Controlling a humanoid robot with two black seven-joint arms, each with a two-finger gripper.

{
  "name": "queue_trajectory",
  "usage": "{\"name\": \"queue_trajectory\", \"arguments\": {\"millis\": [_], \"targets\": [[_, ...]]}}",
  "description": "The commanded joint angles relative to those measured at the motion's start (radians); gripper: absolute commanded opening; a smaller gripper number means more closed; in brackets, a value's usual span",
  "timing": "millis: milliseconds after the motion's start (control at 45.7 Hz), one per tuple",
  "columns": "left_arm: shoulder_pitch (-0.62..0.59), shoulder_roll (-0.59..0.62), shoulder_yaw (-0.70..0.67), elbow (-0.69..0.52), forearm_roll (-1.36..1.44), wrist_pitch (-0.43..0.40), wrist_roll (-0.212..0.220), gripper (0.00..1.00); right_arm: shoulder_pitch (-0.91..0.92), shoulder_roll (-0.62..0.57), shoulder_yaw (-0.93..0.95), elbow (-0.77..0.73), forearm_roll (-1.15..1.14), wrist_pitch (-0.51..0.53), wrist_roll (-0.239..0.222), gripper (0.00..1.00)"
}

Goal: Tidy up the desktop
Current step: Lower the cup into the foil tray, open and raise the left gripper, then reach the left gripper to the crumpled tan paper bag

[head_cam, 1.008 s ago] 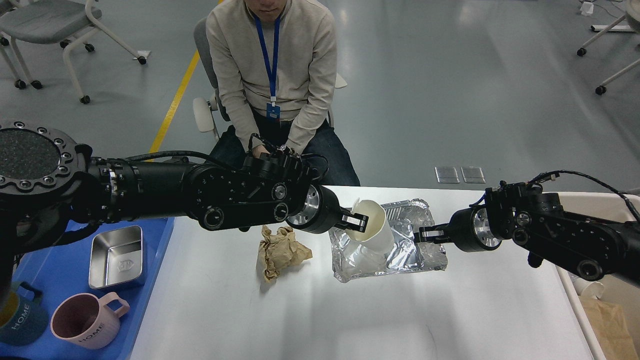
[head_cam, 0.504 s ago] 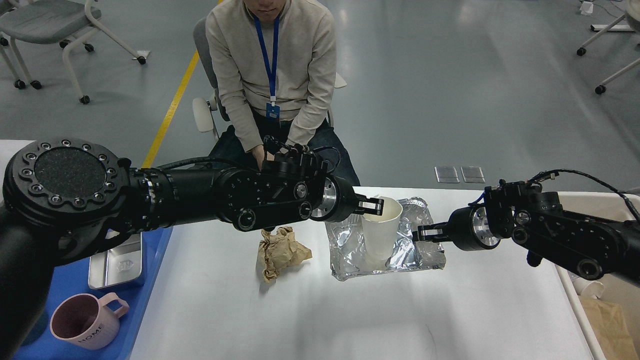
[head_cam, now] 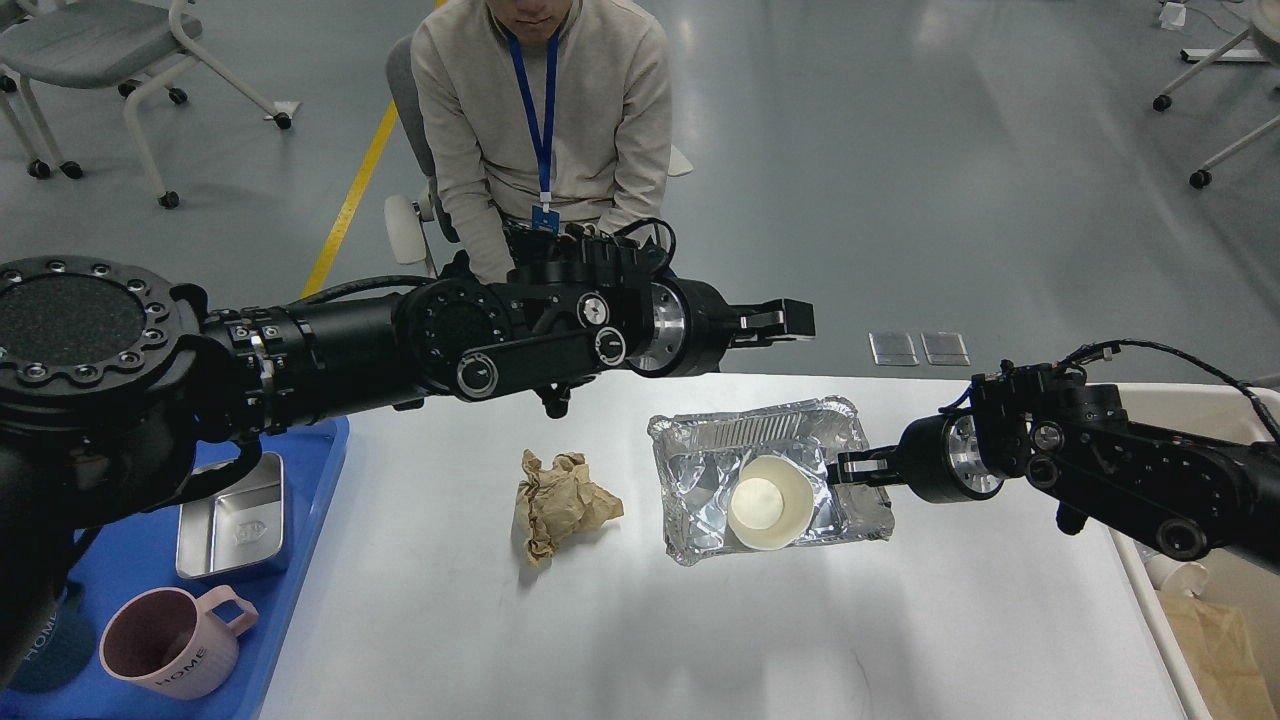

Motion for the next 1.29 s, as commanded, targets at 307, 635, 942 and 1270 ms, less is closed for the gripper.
{"name": "queue_trajectory", "arguments": {"millis": [307,635,942,1270], "targets": [[0.049,0.365,0.016,-0.254,-0.018,-0.042,0.002,0.71,-0.008,-0.011,-0.02,-0.006,0.037,0.024,0.003,0.0],[0.066,0.741,0.085,-0.462,-0.013,-0.072,0.005,0.71,-0.006,-0.023,-0.026,-0.004,0.047,0.024,0.003,0.0],[0.089,1.009,0.08,-0.59,0.025,0.01,-0.018,0.76,-0.006,-0.026,-0.026,0.0,0.047,0.024,0.003,0.0],[0.144,1.299,0.078,-0.723,0.2,0.023,-0.11,0.81,-0.006,-0.044,-0.026,0.005,0.047,0.024,0.003,0.0]]}}
